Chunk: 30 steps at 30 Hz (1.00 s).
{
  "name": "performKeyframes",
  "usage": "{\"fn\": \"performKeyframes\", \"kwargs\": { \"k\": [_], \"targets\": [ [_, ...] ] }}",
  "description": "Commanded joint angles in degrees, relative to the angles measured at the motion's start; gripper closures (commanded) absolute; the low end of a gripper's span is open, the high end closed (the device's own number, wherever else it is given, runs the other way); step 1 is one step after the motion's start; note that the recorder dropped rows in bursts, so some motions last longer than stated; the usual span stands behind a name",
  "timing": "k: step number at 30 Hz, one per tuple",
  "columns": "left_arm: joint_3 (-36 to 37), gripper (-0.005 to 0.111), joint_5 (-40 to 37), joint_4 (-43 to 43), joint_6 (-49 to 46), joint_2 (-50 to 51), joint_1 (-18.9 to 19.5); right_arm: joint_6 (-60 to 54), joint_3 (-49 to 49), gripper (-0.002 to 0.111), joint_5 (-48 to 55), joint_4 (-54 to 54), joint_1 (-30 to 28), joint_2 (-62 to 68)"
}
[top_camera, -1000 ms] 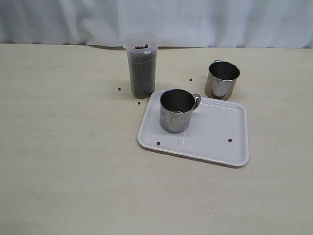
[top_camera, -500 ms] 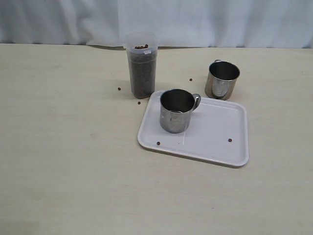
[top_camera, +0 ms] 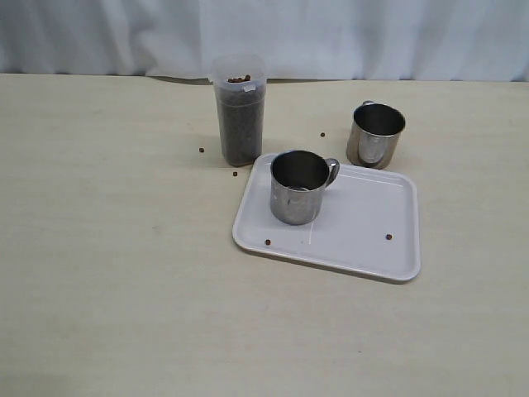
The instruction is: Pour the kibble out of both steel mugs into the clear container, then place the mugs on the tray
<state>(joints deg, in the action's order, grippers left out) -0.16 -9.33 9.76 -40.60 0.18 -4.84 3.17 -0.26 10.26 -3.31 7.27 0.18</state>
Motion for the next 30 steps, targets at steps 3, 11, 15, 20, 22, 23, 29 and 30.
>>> {"fn": "performKeyframes", "kwargs": {
  "k": [3, 11, 15, 20, 22, 23, 29, 30],
  "targets": [
    [0.2, 0.107, -1.1, -3.8, 6.0, -0.2, -0.5, 0.1, 0.3, 0.103, -0.1, -0.1, 0.2, -0.2],
    [0.2, 0.107, 0.4, -20.0, 21.6, -0.2, -0.5, 0.1, 0.3, 0.103, -0.1, -0.1, 0.2, -0.2],
    [0.2, 0.107, 0.4, -20.0, 31.3, -0.2, -0.5, 0.1, 0.3, 0.103, -0.1, -0.1, 0.2, -0.2],
    [0.2, 0.107, 1.5, -20.0, 41.3, -0.2, -0.5, 0.1, 0.3, 0.103, -0.1, -0.1, 0.2, -0.2],
    [0.2, 0.107, 1.5, -20.0, 42.0, -0.2, -0.5, 0.1, 0.3, 0.103, -0.1, -0.1, 0.2, -0.2],
    [0.2, 0.107, 1.5, -19.6, 42.0, -0.2, -0.5, 0.1, 0.3, 0.103, -0.1, -0.1, 0.2, -0.2],
    [0.2, 0.107, 1.5, -13.3, 42.0, -0.2, -0.5, 0.1, 0.3, 0.103, -0.1, -0.1, 0.2, -0.2],
    [0.2, 0.107, 1.5, -13.3, 42.0, -0.2, -0.5, 0.1, 0.3, 0.103, -0.1, -0.1, 0.2, -0.2]
  ]
}}
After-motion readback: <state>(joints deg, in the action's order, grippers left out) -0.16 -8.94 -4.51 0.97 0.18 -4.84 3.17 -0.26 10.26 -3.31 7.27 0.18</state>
